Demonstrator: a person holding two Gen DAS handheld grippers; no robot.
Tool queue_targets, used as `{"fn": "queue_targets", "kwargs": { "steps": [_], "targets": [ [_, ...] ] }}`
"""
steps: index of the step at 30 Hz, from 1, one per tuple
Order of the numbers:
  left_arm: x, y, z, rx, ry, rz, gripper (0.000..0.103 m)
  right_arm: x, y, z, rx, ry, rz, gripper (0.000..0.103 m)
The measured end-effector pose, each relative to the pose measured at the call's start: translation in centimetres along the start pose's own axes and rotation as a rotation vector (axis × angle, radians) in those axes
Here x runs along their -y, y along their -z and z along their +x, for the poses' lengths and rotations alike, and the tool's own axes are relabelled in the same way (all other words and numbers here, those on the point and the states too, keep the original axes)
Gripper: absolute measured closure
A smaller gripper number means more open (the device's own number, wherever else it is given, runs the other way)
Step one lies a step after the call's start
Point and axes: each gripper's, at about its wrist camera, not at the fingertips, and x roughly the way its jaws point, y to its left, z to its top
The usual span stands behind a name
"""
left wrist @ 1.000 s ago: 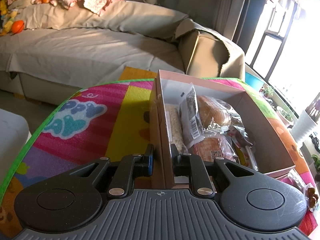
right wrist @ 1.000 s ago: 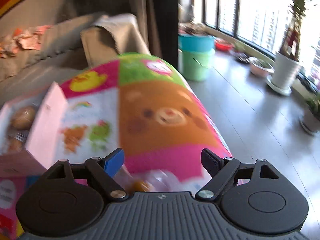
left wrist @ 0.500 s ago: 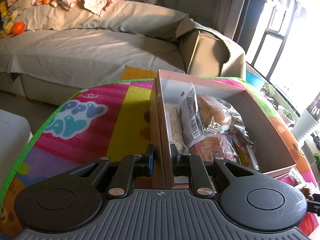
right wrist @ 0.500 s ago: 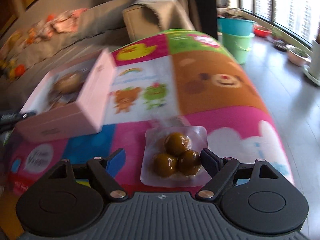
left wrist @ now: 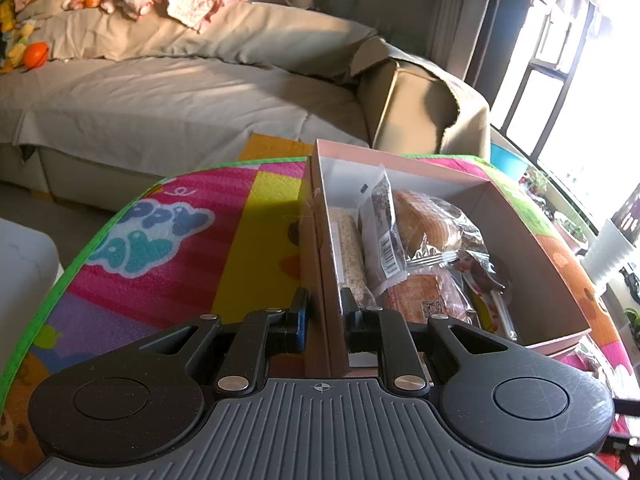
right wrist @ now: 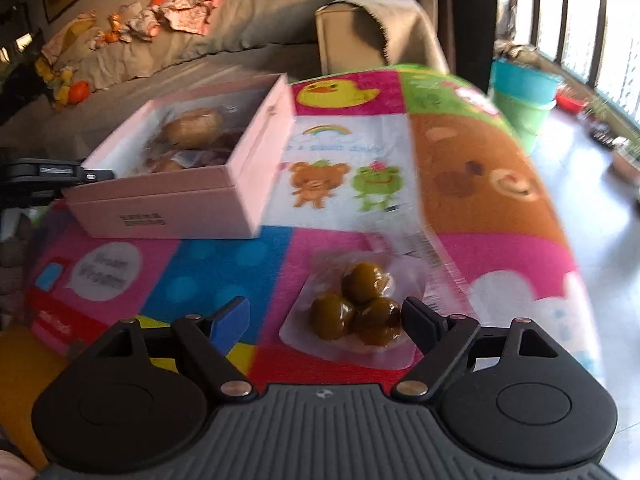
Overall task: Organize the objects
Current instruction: 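Move the open right gripper toward the brown candy blister pack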
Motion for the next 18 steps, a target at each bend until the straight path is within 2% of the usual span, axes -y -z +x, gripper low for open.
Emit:
{"fn": "queue_targets", "kwargs": {
  "steps": [3, 6, 11, 13, 15, 18],
  "targets": [
    [0.0, 0.0, 0.0, 0.000, -0.001, 0.000, 0.084, -0.8, 0.1, -0.1, -0.006, -0.073, -0.017, 0.019],
    [0.0, 0.0, 0.0, 0.000, -0.001, 0.000, 0.084, -0.8, -0.3, -0.6, 0.041, -0.001, -0.036, 0.019],
    [0.0, 0.0, 0.0, 0.000, -0.001, 0.000, 0.084, 2.8, -1.6, -0.8, 0.081, 0.171, 0.042, 0.020],
    [0.0, 0.0, 0.0, 0.000, -0.001, 0.000, 0.084, 4.2, -1.7, -0.6, 0.072, 0.224, 0.081, 0.031],
    [0.0, 0.0, 0.0, 0.000, -0.002, 0.000, 0.084, 5.4, -1.4, -0.5, 0.058, 0.228, 0.132, 0.035],
    [0.0, 0.0, 0.0, 0.000, -0.002, 0.000, 0.084, 5.6, -0.9, -0.9, 0.063, 0.179, 0.169, 0.035]
  ]
}}
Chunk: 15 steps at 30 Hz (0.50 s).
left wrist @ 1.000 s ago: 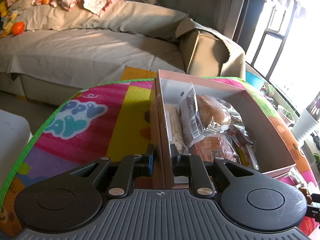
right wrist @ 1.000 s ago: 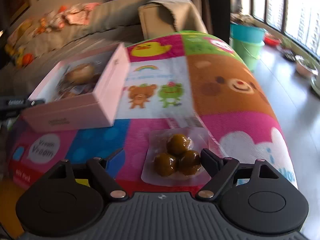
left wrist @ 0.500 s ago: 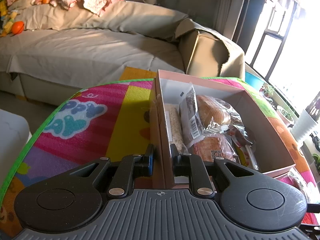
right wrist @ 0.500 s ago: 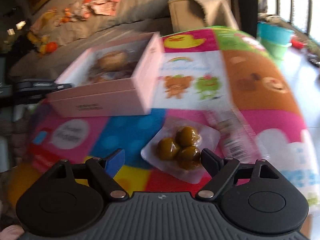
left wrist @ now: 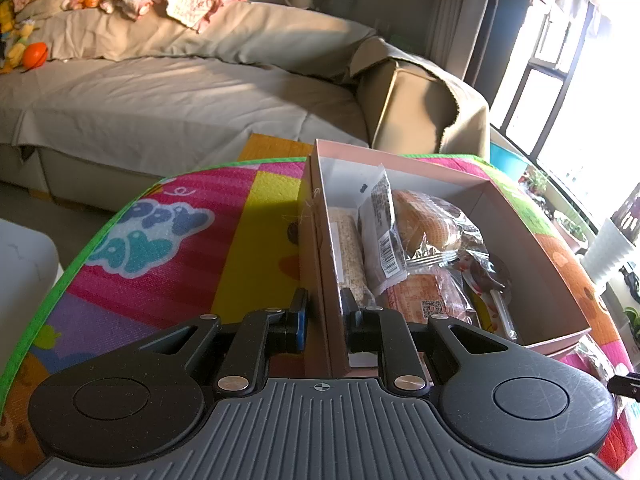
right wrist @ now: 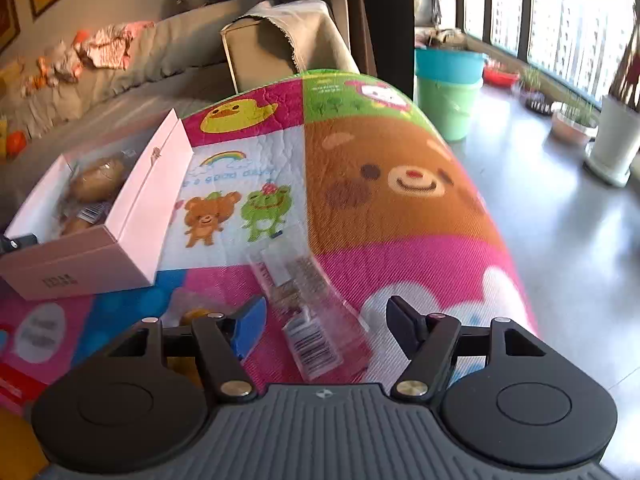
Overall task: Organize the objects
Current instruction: 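Move the open right gripper toward the brown candy blister pack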
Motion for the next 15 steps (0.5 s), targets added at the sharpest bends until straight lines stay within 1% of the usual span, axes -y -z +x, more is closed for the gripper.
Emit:
{"fn": "queue_targets", "kwargs": {
  "steps": [2, 3, 4, 6, 7, 9, 11, 12, 15],
  "targets": [
    [0.0, 0.0, 0.0, 0.000, 0.000, 0.000, 0.084, -1.3, 0.5, -0.4, 0.014, -0.046, -0.040, 0.034],
    [0.0, 0.0, 0.0, 0.000, 0.000, 0.001, 0.084, -2.2, 0.8, -0.6, 0.012, -0.076, -0.076, 0.031],
    [0.0, 0.0, 0.0, 0.000, 0.000, 0.000, 0.084, -3.3, 1.2, -0.7, 0.005, -0.106, -0.115, 0.025],
    [0.0, 0.0, 0.0, 0.000, 0.000, 0.000, 0.084, -5.3, 1.9, -0.6, -0.006, -0.146, -0.198, 0.020],
    [0.0, 0.0, 0.0, 0.000, 0.000, 0.000, 0.084, -6.3, 2.4, -0.5, -0.014, -0.152, -0.248, 0.019],
    [0.0, 0.0, 0.0, -0.001, 0.000, 0.001, 0.084, -7.9, 3.1, 0.0, -0.011, -0.121, -0.330, 0.019],
    [0.0, 0.0, 0.0, 0.000, 0.001, 0.000, 0.084, -8.9, 3.7, 0.5, 0.013, -0.047, -0.397, 0.019],
    [0.0, 0.0, 0.0, 0.000, 0.001, 0.000, 0.084, -9.1, 3.7, 0.5, 0.027, -0.024, -0.413, 0.017],
    [0.0, 0.0, 0.0, 0.001, 0.000, -0.002, 0.084, -8.6, 2.8, 0.9, 0.066, 0.076, -0.413, 0.017]
  ]
}}
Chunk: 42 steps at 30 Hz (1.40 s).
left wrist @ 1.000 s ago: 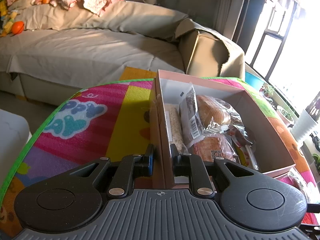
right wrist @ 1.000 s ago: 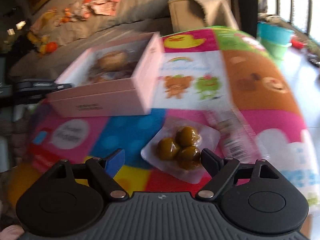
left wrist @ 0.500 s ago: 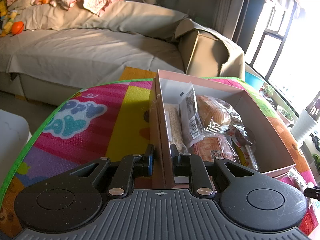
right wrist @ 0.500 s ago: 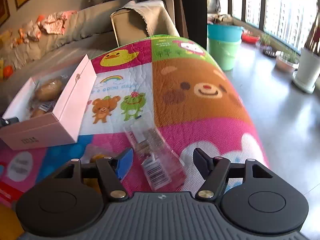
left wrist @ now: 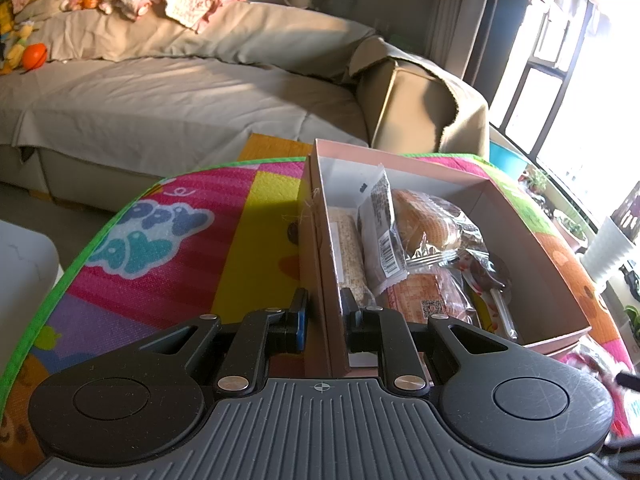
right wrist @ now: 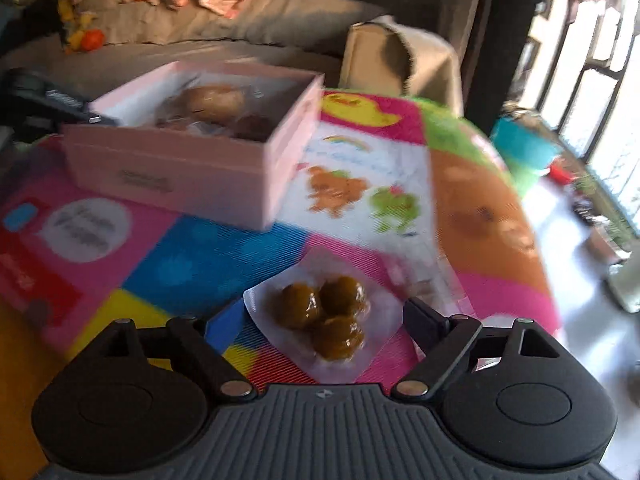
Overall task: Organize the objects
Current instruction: 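Move the open right gripper toward the brown candy blister pack, then grasp the clear wrapped snack packet with the right gripper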
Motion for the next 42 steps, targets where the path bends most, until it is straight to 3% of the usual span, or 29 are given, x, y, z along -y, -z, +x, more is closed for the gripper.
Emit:
{"fn": "queue_targets", "kwargs": {
  "steps": [2, 6, 11, 12, 13, 15, 18, 22, 27, 31, 35, 38, 40, 42],
  "targets": [
    [0.0, 0.0, 0.0, 0.000, 0.001, 0.001, 0.084, 1.0, -0.3, 0.3, -0.005, 0.032, 0.024, 0.018],
    [0.1, -0.1, 0.1, -0.001, 0.001, 0.002, 0.084, 5.1, -0.9, -0.1, 0.013, -0.087, 0.217, 0.017],
    [0.1, -0.1, 0.1, -0.001, 0.002, 0.003, 0.084, 9.3, -1.1, 0.9, 0.038, 0.022, 0.311, 0.018],
    [0.1, 0.0, 0.1, -0.001, 0.000, 0.003, 0.084, 10.1, -1.2, 1.5, 0.034, 0.055, 0.315, 0.025],
    [0.1, 0.0, 0.1, -0.001, 0.001, 0.002, 0.084, 11.0, -1.3, 2.4, 0.022, 0.087, 0.327, 0.039],
    [0.1, -0.1, 0.1, -0.002, 0.001, 0.002, 0.084, 12.4, -1.4, 3.5, -0.007, 0.114, 0.368, 0.054],
    [0.2, -0.1, 0.1, -0.006, 0.001, 0.004, 0.084, 14.1, -1.1, 4.8, -0.052, 0.113, 0.444, 0.056],
    [0.2, -0.1, 0.2, -0.005, 0.001, 0.002, 0.084, 13.7, 0.5, 3.4, -0.077, 0.106, 0.445, 0.055],
    [0.1, -0.1, 0.2, -0.004, 0.001, -0.001, 0.084, 12.7, 1.7, -0.1, -0.099, -0.074, 0.484, 0.051],
    [0.0, 0.0, 0.1, -0.001, 0.003, -0.004, 0.084, 11.1, 0.3, -0.4, -0.055, -0.054, 0.423, 0.039],
    [0.0, 0.0, 0.2, -0.003, 0.000, -0.003, 0.084, 9.9, -1.1, 2.2, -0.064, -0.070, 0.415, 0.039],
    [0.0, 0.0, 0.2, -0.002, 0.002, -0.003, 0.084, 9.1, -1.8, 4.5, -0.085, -0.018, 0.391, 0.039],
    [0.0, 0.0, 0.2, -0.002, 0.001, -0.003, 0.084, 8.5, -2.2, 4.7, -0.088, 0.009, 0.360, 0.043],
    [0.0, 0.0, 0.2, -0.001, 0.002, -0.005, 0.084, 8.2, -2.3, 4.4, -0.094, -0.001, 0.335, 0.058]
  ]
}}
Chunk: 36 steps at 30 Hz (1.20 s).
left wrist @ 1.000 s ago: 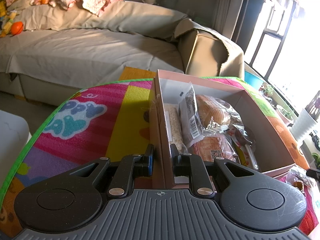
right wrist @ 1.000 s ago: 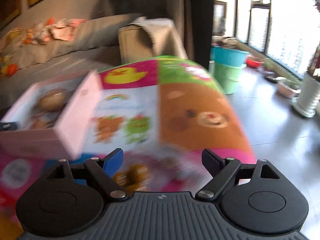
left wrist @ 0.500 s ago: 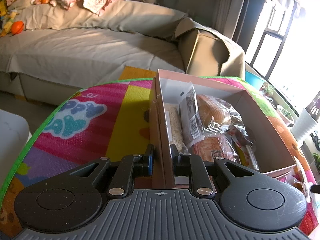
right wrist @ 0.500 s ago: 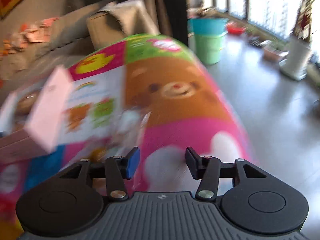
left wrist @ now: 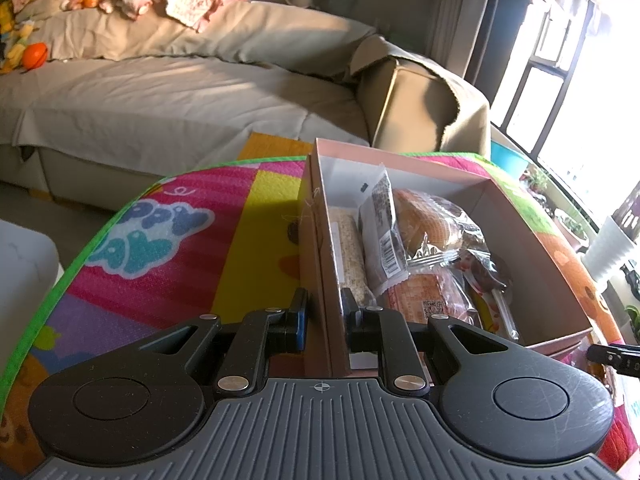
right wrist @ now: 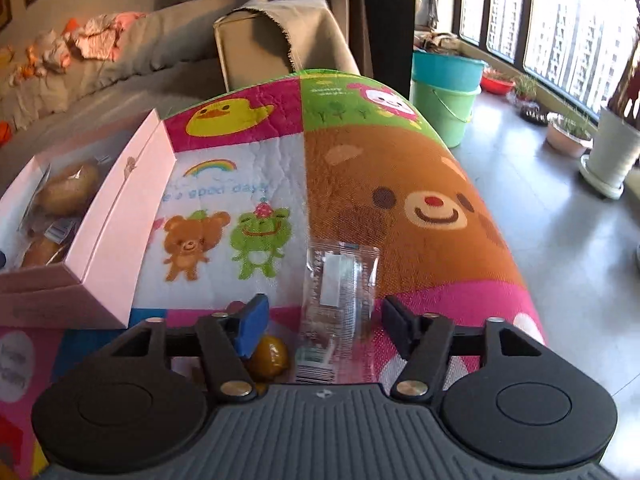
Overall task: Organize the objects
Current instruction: 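Grasp the clear wrapped snack packet with the right gripper, then carry the snack packet into the pink box and open the right gripper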
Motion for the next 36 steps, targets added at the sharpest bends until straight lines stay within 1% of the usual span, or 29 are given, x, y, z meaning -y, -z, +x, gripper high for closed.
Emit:
{"fn": "queue_targets", "kwargs": {
  "steps": [1, 4, 6, 8, 12, 15, 18, 20, 23, 27, 31, 34, 36],
  "targets": [
    [0.0, 0.0, 0.0, 0.000, 0.000, -0.001, 0.084, -0.1, 0.0, -0.4, -0.004, -0.009, -0.005, 0.065],
    [0.0, 0.0, 0.0, 0.001, 0.000, -0.001, 0.084, -0.4, 0.3, -1.7, -0.016, -0.003, -0.026, 0.067],
    [0.0, 0.0, 0.0, 0.001, 0.000, 0.002, 0.084, -0.6, 0.7, -2.9, -0.014, -0.001, -0.038, 0.067],
    [-0.1, 0.0, 0.0, 0.001, 0.001, 0.002, 0.084, -0.9, 1.2, -4.4, -0.013, -0.018, -0.042, 0.067],
    [-0.1, 0.0, 0.0, 0.002, 0.002, 0.001, 0.084, -2.1, 1.9, -7.8, -0.001, -0.063, -0.062, 0.067],
    [-0.1, 0.0, 0.0, 0.002, 0.002, 0.001, 0.084, -3.7, 2.1, -10.5, 0.014, -0.119, -0.099, 0.067],
    [-0.1, 0.0, 0.0, 0.002, 0.004, 0.000, 0.083, -5.4, 1.4, -13.2, 0.066, -0.178, -0.123, 0.067],
    [-0.2, 0.0, 0.0, 0.000, 0.009, 0.000, 0.083, -6.7, 0.2, -15.1, 0.128, -0.224, -0.137, 0.067],
    [-0.3, -0.1, 0.0, -0.008, 0.020, -0.001, 0.083, -8.7, -2.0, -16.9, 0.216, -0.284, -0.153, 0.067],
    [-0.4, 0.0, 0.0, -0.011, 0.028, -0.001, 0.082, -12.3, -4.9, -17.0, 0.279, -0.361, -0.178, 0.067],
    [-0.4, 0.0, 0.0, -0.012, 0.027, -0.001, 0.082, -16.9, -7.8, -14.5, 0.268, -0.428, -0.193, 0.067],
    [-0.4, -0.1, 0.0, -0.012, 0.028, 0.002, 0.082, -20.4, -10.1, -11.7, 0.267, -0.430, -0.191, 0.066],
    [-0.4, 0.0, 0.0, -0.012, 0.027, 0.001, 0.082, -22.0, -11.2, -9.8, 0.256, -0.417, -0.182, 0.060]
  ]
}}
